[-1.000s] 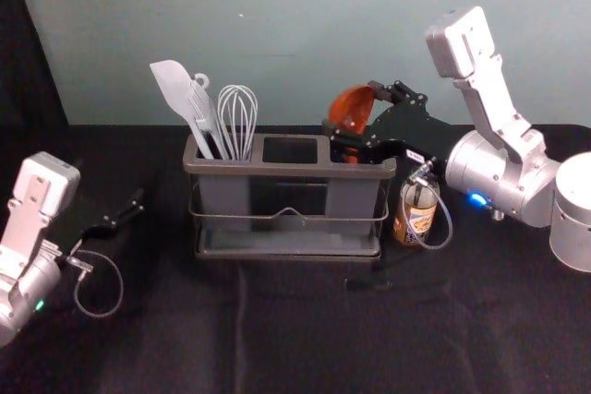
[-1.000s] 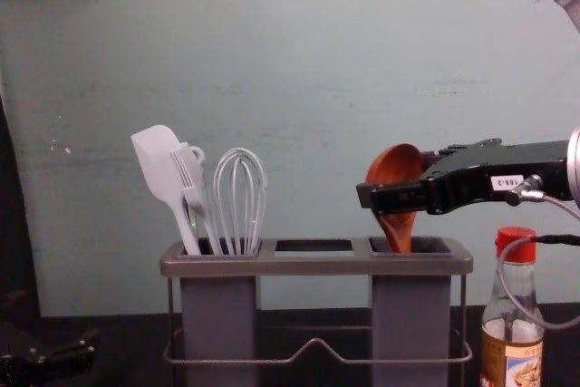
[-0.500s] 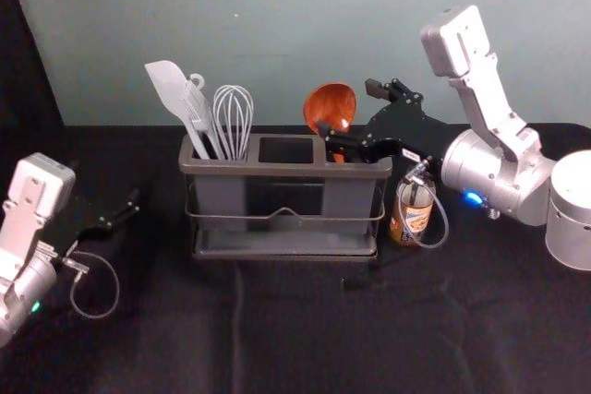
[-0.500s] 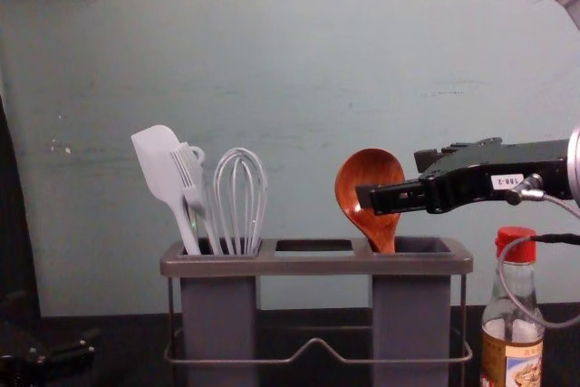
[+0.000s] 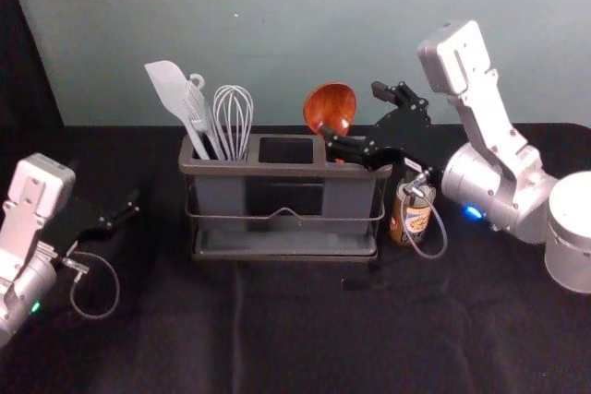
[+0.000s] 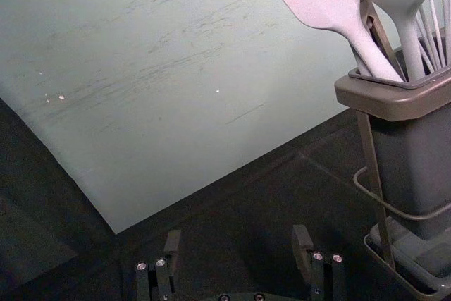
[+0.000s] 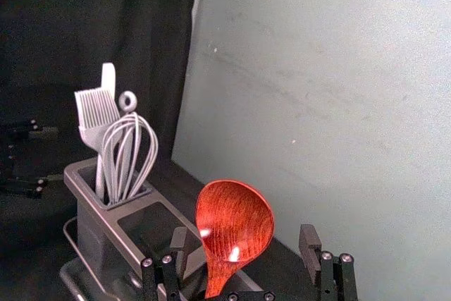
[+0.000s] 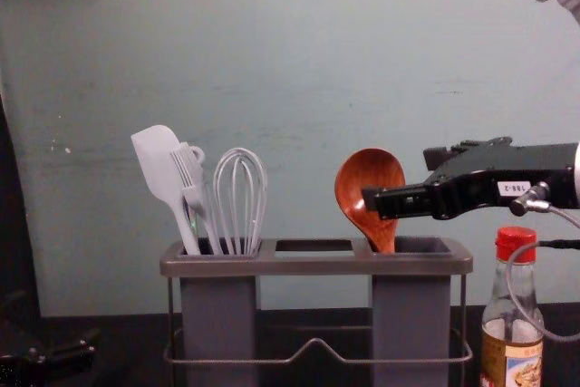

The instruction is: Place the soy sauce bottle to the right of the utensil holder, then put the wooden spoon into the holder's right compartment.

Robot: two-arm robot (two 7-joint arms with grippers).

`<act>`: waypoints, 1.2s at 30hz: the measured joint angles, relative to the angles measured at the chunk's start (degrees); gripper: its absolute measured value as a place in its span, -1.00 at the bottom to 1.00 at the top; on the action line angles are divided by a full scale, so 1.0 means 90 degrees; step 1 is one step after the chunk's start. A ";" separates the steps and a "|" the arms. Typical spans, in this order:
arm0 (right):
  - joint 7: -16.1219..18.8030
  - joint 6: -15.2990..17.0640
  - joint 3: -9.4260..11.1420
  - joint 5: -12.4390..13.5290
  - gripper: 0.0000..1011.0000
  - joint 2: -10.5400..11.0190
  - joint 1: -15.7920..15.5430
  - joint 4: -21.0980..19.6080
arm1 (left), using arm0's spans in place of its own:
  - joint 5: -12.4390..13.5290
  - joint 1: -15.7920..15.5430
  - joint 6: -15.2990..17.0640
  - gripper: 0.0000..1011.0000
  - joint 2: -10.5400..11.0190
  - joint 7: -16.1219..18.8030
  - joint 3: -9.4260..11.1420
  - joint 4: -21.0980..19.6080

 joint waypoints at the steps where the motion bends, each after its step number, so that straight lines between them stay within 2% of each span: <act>1: -0.0078 -0.0089 0.0015 -0.0088 0.98 -0.0005 -0.0098 -0.0084 | 0.0000 0.0000 0.0000 1.00 0.0000 0.0000 0.0000 0.0000; 9: -0.0336 -0.0473 0.0059 -0.0463 0.98 -0.0034 -0.0449 -0.0411 | 0.0000 0.0000 0.0000 1.00 0.0000 0.0000 0.0000 0.0000; 23: -0.0429 -0.0744 0.0315 -0.0783 0.98 0.0020 -0.0946 -0.1008 | 0.0000 0.0000 0.0000 1.00 0.0000 0.0000 0.0000 0.0000; 30: -0.0431 -0.0832 0.0506 -0.0906 0.98 0.0075 -0.1391 -0.1400 | 0.0000 0.0000 0.0000 1.00 0.0000 0.0000 0.0000 0.0000; 36: -0.0553 -0.1093 0.0714 -0.1001 0.98 0.0109 -0.1926 -0.1667 | 0.0000 0.0000 0.0000 1.00 0.0000 0.0000 0.0000 0.0000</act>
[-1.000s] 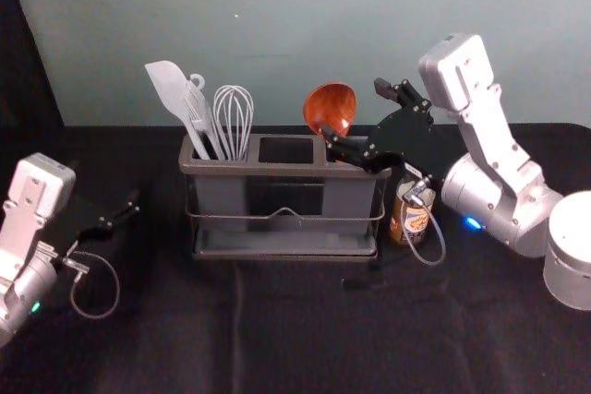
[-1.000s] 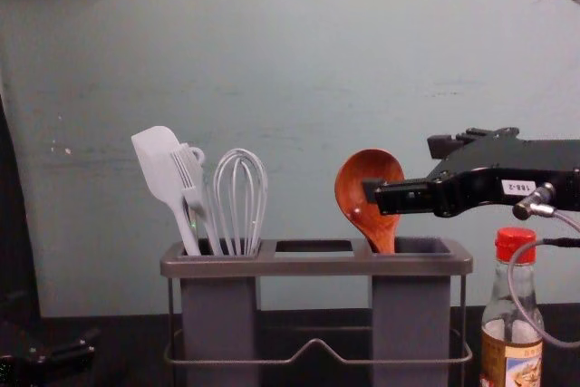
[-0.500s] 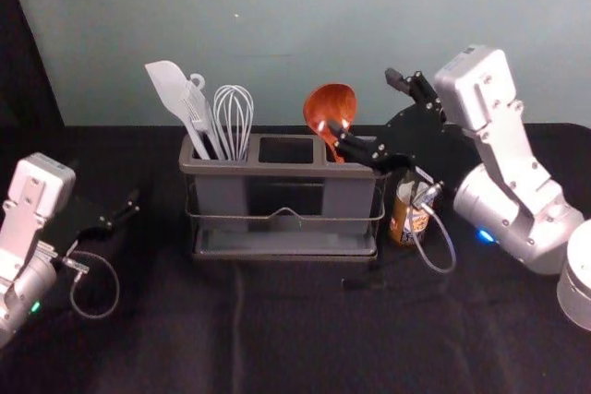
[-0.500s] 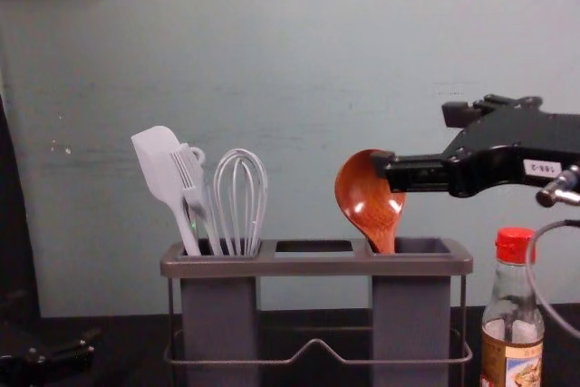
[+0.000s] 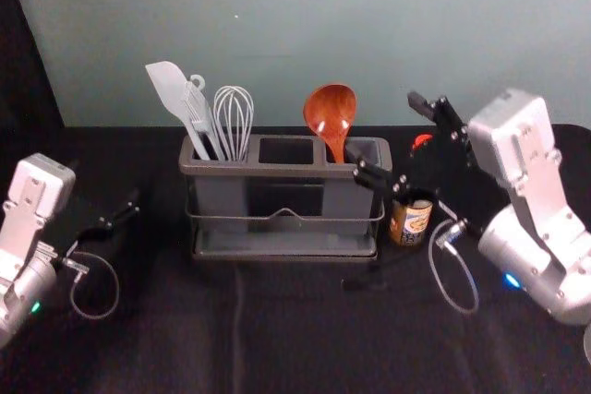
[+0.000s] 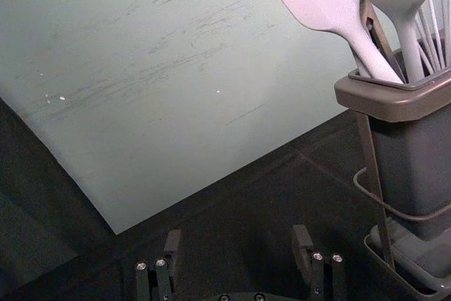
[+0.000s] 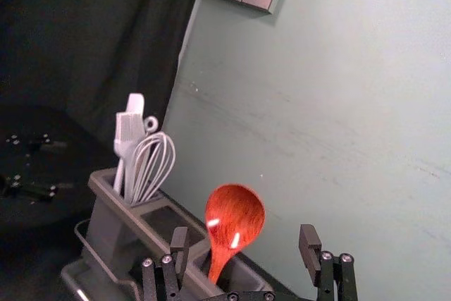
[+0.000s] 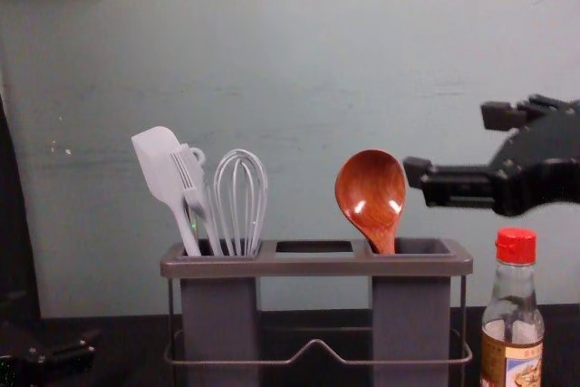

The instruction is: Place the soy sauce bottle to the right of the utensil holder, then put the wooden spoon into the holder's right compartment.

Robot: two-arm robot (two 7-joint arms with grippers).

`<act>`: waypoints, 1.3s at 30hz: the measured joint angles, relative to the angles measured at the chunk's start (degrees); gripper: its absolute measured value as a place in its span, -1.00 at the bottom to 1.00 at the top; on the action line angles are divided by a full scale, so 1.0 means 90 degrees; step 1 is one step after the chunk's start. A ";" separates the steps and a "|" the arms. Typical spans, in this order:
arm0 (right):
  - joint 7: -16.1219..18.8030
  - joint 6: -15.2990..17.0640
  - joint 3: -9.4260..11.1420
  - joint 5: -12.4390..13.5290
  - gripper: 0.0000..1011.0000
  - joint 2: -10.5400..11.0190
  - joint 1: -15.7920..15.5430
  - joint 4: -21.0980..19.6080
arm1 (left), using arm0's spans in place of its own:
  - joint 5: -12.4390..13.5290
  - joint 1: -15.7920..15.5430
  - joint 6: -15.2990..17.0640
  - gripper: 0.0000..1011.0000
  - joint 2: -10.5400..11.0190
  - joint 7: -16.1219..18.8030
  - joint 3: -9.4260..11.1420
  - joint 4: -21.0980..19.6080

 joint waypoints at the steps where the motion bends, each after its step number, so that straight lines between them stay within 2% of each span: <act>1: -0.0026 -0.0094 0.0042 -0.0014 0.98 0.0002 -0.0148 -0.0034 | 0.0000 0.0000 0.0000 1.00 0.0000 0.0000 0.0000 0.0000; 12: -0.0480 -0.1073 0.0361 -0.0186 0.98 -0.0160 -0.1233 0.0082 | 0.0000 0.0000 0.0000 1.00 0.0000 0.0000 0.0000 -0.0001; 17: -0.0743 -0.1165 0.0424 -0.0370 0.98 -0.0321 -0.1543 0.0234 | 0.0000 0.0000 0.0000 1.00 0.0000 0.0000 0.0000 0.0000; 20: -0.0903 -0.0927 0.0475 -0.0383 0.98 -0.0522 -0.1692 0.0307 | 0.0000 0.0000 0.0000 1.00 0.0000 0.0000 0.0000 0.0000; 24: -0.1148 -0.0420 0.0550 -0.0390 0.98 -0.0865 -0.1846 0.0350 | 0.0000 0.0000 0.0000 1.00 0.0000 0.0000 0.0000 0.0000; 25: -0.1148 -0.0420 0.0550 -0.0390 0.98 -0.0865 -0.1846 0.0350 | 0.0000 0.0000 0.0000 1.00 0.0000 0.0000 0.0000 0.0000; 26: -0.1218 -0.0267 0.0566 -0.0403 0.98 -0.0972 -0.1888 0.0359 | 0.0000 0.0000 0.0000 1.00 0.0000 0.0000 0.0000 0.0000; 30: -0.1293 -0.0075 0.0592 -0.0414 0.98 -0.1165 -0.1948 0.0384 | 0.0000 0.0000 0.0000 1.00 0.0000 0.0000 0.0000 0.0000; 34: -0.1276 0.0032 0.0686 -0.0299 0.98 -0.1320 -0.1974 0.0406 | 0.0000 0.0000 0.0000 1.00 0.0000 0.0000 0.0000 0.0000; 36: -0.1188 0.0136 0.0838 -0.0110 0.98 -0.1434 -0.1977 0.0407 | 0.0000 0.0000 0.0000 1.00 0.0000 0.0000 0.0000 0.0000; 39: -0.1090 0.0224 0.0928 0.0025 0.98 -0.1493 -0.1965 0.0409 | 0.0000 0.0000 0.0000 1.00 0.0000 0.0000 0.0000 0.0000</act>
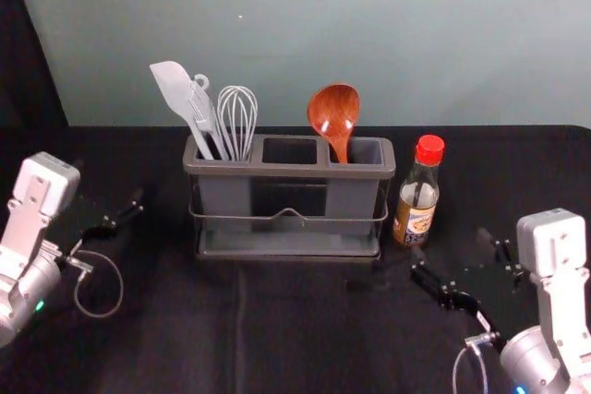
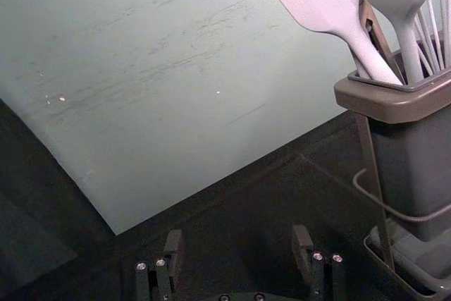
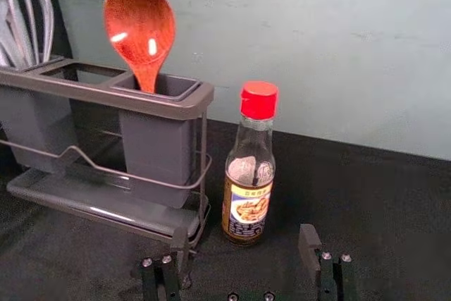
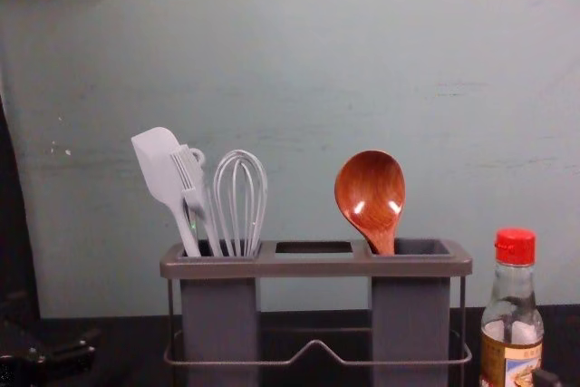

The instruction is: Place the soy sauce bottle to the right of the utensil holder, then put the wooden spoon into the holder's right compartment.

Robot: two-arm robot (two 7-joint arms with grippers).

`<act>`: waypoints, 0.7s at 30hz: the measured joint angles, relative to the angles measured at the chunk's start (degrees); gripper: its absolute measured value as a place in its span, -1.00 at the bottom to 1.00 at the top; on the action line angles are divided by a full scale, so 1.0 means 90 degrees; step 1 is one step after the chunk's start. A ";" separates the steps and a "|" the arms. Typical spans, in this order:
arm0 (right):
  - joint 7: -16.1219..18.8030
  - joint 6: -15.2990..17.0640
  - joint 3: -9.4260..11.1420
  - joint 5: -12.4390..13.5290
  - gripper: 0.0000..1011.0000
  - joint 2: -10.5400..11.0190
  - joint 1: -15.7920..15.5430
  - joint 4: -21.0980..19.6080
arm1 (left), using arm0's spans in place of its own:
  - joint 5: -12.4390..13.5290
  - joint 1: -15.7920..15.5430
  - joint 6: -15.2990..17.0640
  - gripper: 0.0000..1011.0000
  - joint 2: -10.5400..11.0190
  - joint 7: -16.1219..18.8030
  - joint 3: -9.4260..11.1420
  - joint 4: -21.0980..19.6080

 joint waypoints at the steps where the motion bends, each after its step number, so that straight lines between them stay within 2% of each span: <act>1: 0.0035 0.0032 0.0034 0.0042 0.98 -0.0018 0.0010 0.0000 | 0.0000 0.0000 0.0000 1.00 0.0000 0.0000 0.0000 0.0000; 21: 0.0017 -0.0008 -0.0016 0.0000 0.98 0.0005 0.0009 -0.0002 | 0.0000 0.0000 0.0000 1.00 0.0000 0.0000 0.0000 0.0000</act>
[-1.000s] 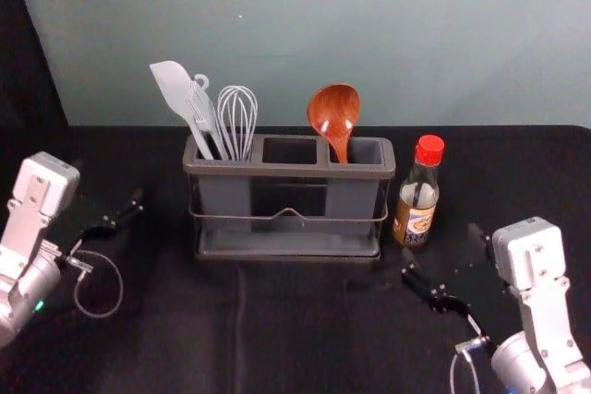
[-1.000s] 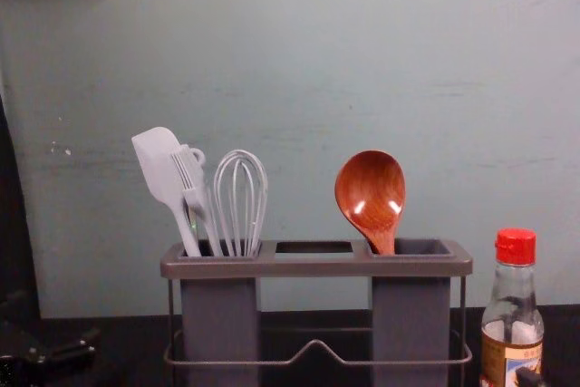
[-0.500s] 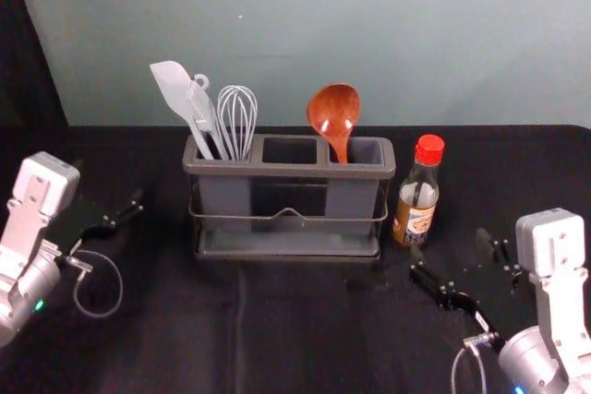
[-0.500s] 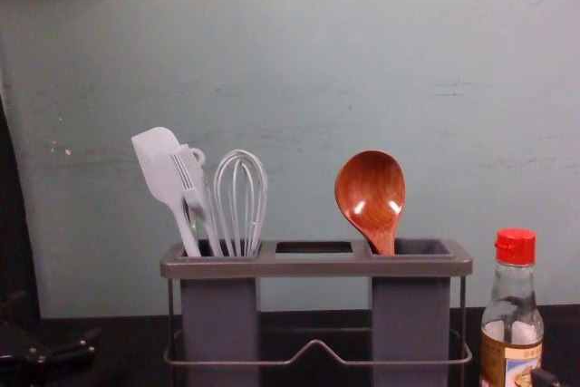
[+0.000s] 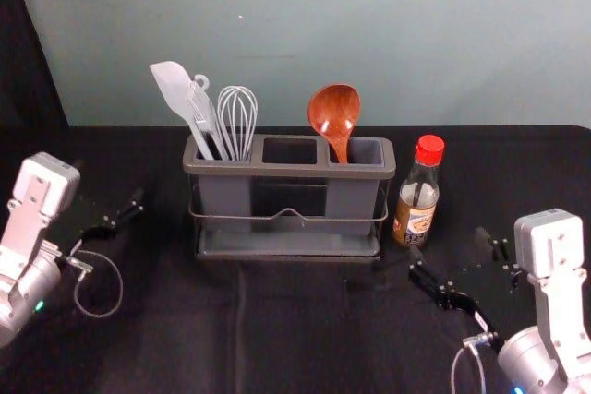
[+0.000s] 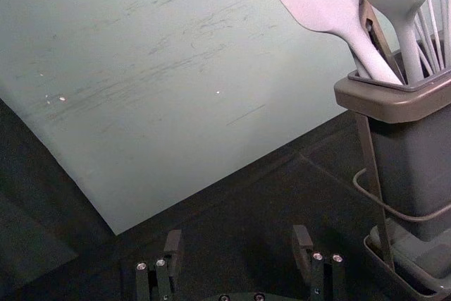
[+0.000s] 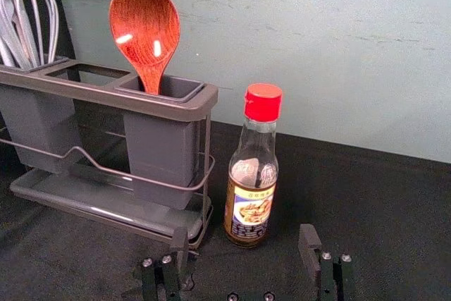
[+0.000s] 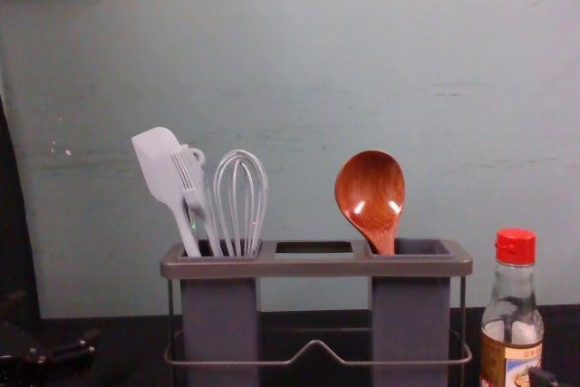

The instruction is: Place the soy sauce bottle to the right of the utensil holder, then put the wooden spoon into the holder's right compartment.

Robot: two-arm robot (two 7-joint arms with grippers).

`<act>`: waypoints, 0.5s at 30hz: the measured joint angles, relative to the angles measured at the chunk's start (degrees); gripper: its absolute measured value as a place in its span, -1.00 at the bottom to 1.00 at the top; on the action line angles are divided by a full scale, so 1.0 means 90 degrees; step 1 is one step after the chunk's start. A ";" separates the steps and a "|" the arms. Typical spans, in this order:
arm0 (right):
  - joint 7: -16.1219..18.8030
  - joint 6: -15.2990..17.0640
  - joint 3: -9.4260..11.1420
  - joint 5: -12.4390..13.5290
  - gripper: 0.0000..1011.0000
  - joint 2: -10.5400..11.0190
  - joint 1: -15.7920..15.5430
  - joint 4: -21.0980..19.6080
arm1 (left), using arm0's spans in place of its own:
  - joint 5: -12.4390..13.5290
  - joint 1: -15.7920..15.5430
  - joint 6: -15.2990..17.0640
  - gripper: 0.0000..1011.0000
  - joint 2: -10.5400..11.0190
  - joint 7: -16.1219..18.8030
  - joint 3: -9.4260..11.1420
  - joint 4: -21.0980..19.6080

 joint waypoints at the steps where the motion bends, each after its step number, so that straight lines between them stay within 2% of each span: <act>1: -0.0002 -0.0002 -0.0002 -0.0002 0.98 0.0000 0.0000 -0.0001 | 0.0000 0.0000 0.0000 1.00 0.0000 0.0000 0.0000 0.0000; 15: -0.0010 -0.0009 -0.0012 -0.0013 0.98 0.0007 0.0000 -0.0002 | 0.0000 0.0000 0.0000 1.00 0.0000 0.0000 0.0000 0.0000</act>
